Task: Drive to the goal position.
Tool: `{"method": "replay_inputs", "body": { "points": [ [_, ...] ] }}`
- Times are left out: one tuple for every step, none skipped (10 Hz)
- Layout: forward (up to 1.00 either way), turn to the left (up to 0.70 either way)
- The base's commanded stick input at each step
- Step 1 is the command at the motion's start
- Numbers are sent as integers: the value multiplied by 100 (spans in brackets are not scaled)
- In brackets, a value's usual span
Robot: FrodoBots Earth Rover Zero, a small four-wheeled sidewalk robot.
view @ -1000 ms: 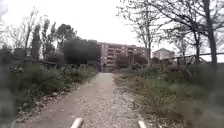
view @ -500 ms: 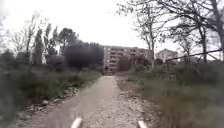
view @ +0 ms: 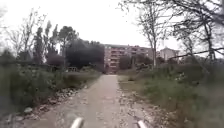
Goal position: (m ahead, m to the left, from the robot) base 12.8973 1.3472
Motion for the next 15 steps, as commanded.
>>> {"method": "replay_inputs", "body": {
  "points": [
    [70,0],
    [70,0],
    [70,0],
    [70,0],
    [70,0],
    [70,0],
    [70,0],
    [70,0],
    [70,0],
    [70,0],
    [70,0],
    [70,0],
    [70,0],
    [70,0],
    [70,-3]
  ]
}}
